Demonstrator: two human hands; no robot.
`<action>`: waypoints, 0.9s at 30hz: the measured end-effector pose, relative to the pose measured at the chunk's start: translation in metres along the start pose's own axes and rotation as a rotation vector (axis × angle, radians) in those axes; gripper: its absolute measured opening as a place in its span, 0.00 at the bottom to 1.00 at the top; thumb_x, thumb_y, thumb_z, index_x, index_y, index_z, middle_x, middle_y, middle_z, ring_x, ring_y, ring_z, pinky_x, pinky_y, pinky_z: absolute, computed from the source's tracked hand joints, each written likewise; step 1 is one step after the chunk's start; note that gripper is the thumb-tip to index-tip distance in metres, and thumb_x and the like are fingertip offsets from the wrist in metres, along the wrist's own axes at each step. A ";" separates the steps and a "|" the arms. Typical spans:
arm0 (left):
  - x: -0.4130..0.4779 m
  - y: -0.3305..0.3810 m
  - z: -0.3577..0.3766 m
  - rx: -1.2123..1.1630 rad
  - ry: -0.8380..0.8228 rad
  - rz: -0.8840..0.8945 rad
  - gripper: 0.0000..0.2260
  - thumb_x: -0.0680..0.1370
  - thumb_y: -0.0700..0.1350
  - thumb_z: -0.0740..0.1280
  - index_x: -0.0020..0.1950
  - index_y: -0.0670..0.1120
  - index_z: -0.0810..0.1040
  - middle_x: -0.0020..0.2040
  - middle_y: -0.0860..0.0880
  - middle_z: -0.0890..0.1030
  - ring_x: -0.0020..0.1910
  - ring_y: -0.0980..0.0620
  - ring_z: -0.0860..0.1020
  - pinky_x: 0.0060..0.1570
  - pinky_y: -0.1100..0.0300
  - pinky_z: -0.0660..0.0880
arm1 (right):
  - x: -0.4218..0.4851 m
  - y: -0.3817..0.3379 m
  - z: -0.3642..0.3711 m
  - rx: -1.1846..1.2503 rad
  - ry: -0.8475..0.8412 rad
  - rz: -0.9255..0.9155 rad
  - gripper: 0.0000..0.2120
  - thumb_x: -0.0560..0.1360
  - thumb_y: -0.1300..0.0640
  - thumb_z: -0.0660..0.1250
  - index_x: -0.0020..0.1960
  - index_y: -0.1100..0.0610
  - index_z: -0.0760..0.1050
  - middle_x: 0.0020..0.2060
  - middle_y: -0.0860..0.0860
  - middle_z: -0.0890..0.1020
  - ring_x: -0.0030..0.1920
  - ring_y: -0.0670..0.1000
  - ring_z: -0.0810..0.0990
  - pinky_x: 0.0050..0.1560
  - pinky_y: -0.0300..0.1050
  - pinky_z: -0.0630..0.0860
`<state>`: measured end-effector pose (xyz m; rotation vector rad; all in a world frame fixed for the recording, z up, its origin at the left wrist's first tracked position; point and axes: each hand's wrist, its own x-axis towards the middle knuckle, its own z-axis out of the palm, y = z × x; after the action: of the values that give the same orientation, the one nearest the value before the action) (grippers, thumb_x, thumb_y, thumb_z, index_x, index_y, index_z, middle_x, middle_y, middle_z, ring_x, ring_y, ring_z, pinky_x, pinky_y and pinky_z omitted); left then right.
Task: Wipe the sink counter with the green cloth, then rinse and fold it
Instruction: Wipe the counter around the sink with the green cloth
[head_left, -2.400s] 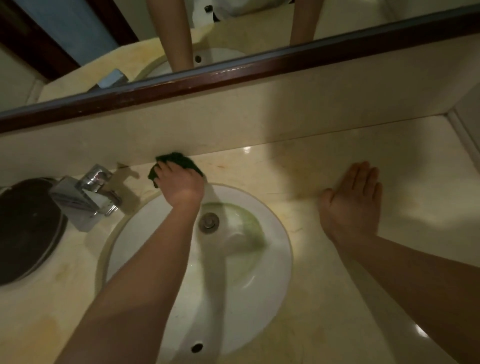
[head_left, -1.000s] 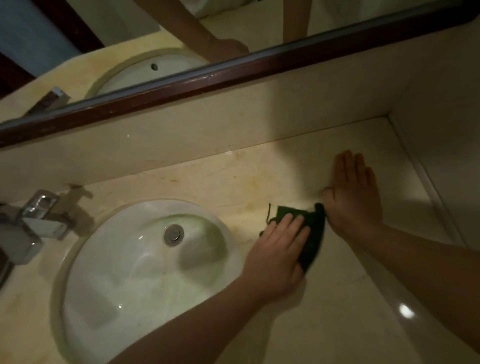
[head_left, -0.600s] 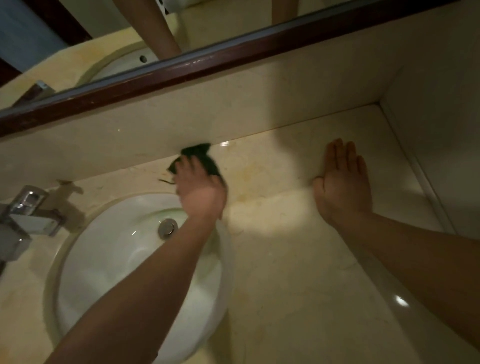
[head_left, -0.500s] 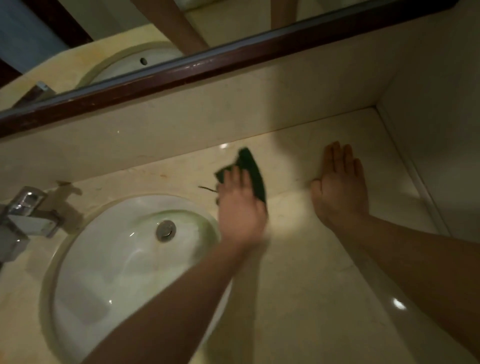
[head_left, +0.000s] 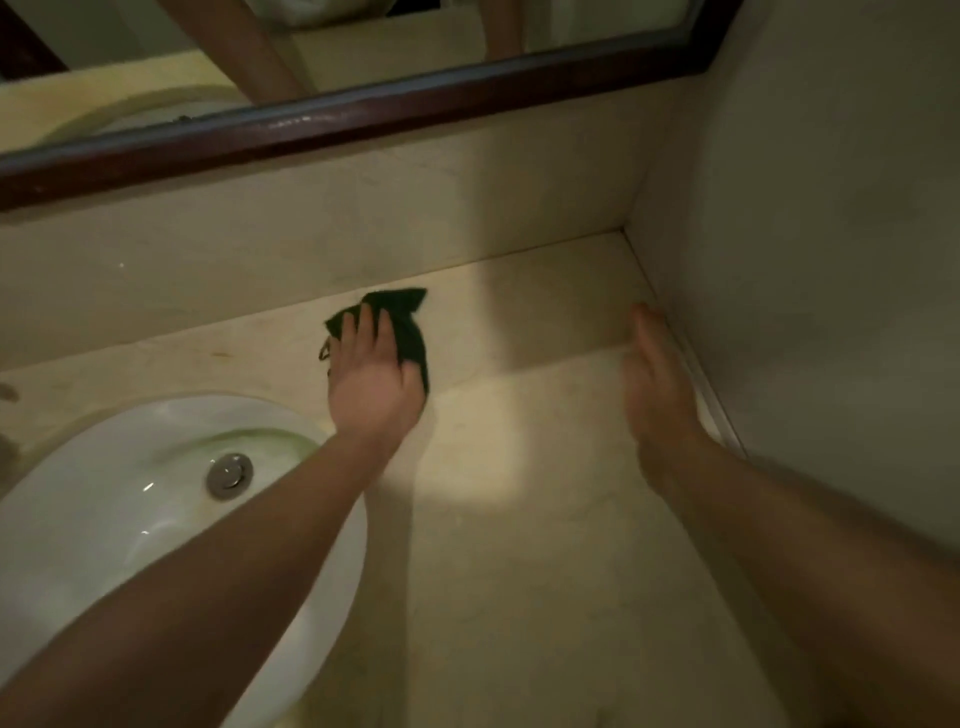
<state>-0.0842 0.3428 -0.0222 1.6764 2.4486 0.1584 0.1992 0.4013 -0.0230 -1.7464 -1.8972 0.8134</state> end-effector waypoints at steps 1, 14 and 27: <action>0.009 0.014 0.001 0.001 -0.021 0.008 0.30 0.75 0.48 0.55 0.77 0.39 0.60 0.77 0.38 0.60 0.76 0.38 0.57 0.75 0.44 0.54 | -0.011 0.015 -0.014 -0.107 0.035 -0.029 0.27 0.77 0.58 0.51 0.76 0.60 0.60 0.77 0.55 0.61 0.77 0.52 0.57 0.76 0.43 0.50; -0.116 0.139 0.024 -0.005 -0.249 0.789 0.31 0.72 0.51 0.56 0.75 0.43 0.66 0.75 0.41 0.65 0.75 0.40 0.60 0.74 0.44 0.55 | -0.035 0.050 -0.023 -0.360 -0.022 -0.207 0.31 0.73 0.58 0.46 0.75 0.66 0.59 0.75 0.61 0.62 0.76 0.58 0.60 0.76 0.45 0.51; -0.175 0.148 0.035 -0.115 -0.110 0.261 0.32 0.69 0.48 0.62 0.73 0.39 0.68 0.74 0.37 0.66 0.73 0.36 0.62 0.73 0.42 0.56 | -0.044 0.045 -0.016 -0.588 -0.093 -0.250 0.30 0.74 0.56 0.48 0.69 0.73 0.66 0.68 0.69 0.70 0.70 0.67 0.69 0.71 0.58 0.62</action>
<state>0.1195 0.2328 -0.0154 1.8928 2.0935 0.2287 0.2479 0.3615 -0.0379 -1.7370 -2.5364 0.2553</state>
